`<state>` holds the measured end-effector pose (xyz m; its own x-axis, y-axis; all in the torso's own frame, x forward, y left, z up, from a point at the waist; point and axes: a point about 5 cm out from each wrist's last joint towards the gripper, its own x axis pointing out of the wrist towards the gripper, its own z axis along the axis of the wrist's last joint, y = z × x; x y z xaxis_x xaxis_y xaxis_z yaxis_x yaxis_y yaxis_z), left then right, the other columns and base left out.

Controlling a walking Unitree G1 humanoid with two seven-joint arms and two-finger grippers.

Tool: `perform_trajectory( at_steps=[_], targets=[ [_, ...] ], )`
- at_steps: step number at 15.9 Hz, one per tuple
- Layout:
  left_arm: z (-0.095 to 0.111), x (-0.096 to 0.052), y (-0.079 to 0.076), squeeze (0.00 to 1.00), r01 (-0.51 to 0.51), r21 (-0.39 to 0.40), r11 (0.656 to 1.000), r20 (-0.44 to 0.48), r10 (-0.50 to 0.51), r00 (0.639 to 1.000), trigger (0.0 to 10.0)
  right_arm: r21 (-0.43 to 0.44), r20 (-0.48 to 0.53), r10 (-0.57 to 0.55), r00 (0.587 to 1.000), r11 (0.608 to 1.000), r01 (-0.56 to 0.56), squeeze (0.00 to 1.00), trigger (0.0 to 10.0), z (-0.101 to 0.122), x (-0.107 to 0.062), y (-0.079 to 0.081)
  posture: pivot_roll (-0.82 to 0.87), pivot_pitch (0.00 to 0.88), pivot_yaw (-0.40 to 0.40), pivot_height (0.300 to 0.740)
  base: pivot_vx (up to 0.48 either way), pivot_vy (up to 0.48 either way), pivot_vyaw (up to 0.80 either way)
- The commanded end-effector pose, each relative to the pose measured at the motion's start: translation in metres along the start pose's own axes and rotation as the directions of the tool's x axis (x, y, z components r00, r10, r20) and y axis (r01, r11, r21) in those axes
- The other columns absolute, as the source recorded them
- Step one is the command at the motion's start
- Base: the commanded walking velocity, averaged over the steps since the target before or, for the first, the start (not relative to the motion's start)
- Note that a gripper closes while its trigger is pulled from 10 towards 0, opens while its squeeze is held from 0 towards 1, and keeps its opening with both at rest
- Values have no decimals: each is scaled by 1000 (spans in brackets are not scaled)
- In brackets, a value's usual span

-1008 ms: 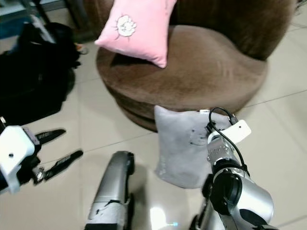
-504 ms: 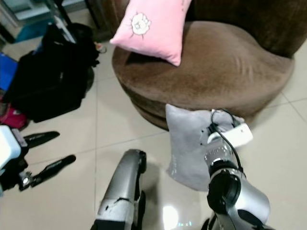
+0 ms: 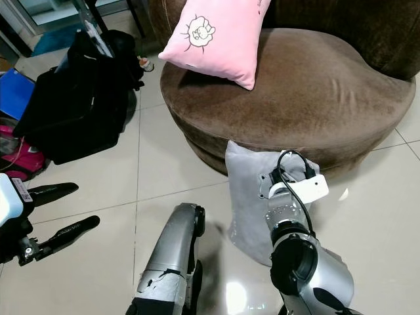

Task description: Move the pillow to the sofa from floor

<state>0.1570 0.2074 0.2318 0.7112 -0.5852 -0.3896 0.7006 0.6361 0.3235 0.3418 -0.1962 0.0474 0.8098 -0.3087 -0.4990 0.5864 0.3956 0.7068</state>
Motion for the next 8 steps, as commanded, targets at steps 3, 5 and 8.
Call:
perform_trajectory(
  at_steps=[3, 5, 8],
  targets=[
    [-1, -4, -1, 0, 10, -3, 1000, -23, -10, 1000, 10000, -38, -68, 52, 996, 998, -54, 0, 0, -18, -3, 12, 791, 140, 234, 494, 0, 0, 0],
    [-1, -4, -2, 0, 22, -8, 1000, -26, -22, 999, 10000, -41, -62, 49, 997, 998, -52, 0, 0, -16, -3, 10, 791, 140, 234, 494, 0, 0, 0],
    [-2, -4, -3, 0, 41, -20, 999, -32, -41, 999, 10000, -68, -52, 49, 997, 996, -52, 0, 0, -13, -2, 9, 790, 148, 241, 494, 0, 0, 0]
  ],
)
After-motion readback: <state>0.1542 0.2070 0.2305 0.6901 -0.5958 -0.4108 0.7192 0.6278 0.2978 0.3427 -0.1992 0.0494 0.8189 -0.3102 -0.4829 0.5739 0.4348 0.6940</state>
